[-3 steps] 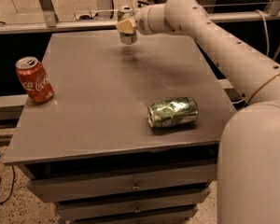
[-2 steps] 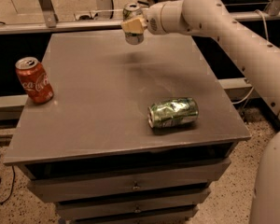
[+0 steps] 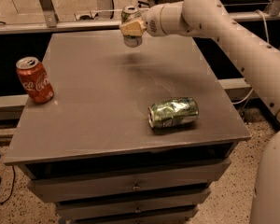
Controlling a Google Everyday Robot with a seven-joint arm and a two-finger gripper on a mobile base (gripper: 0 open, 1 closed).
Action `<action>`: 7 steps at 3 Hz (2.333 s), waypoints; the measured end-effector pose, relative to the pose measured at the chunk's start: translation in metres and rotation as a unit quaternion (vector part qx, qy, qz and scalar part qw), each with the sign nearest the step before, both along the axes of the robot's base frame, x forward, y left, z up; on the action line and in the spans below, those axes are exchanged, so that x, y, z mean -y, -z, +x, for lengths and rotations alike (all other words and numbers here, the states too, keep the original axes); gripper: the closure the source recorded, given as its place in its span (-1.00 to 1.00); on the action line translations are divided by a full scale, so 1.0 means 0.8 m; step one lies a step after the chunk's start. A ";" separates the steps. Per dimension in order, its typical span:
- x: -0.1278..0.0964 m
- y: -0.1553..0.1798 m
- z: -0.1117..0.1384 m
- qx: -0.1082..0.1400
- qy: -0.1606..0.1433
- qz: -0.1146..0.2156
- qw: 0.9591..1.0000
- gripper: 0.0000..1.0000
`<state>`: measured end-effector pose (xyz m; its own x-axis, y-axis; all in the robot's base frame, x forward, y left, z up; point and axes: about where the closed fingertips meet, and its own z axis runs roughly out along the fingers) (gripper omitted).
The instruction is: Move 7up can near green can
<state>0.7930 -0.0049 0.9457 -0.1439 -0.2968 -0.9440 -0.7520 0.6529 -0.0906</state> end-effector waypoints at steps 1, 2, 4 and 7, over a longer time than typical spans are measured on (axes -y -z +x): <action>0.012 -0.023 -0.042 0.007 -0.002 0.010 1.000 1.00; 0.028 -0.032 -0.099 0.005 -0.003 0.009 1.000 1.00; 0.045 -0.027 -0.196 -0.007 -0.010 -0.008 1.000 1.00; 0.100 0.030 -0.233 -0.043 0.010 -0.030 0.999 0.66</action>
Offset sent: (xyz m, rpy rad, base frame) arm -0.1437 -0.0468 0.0369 0.0176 -0.0088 -0.0030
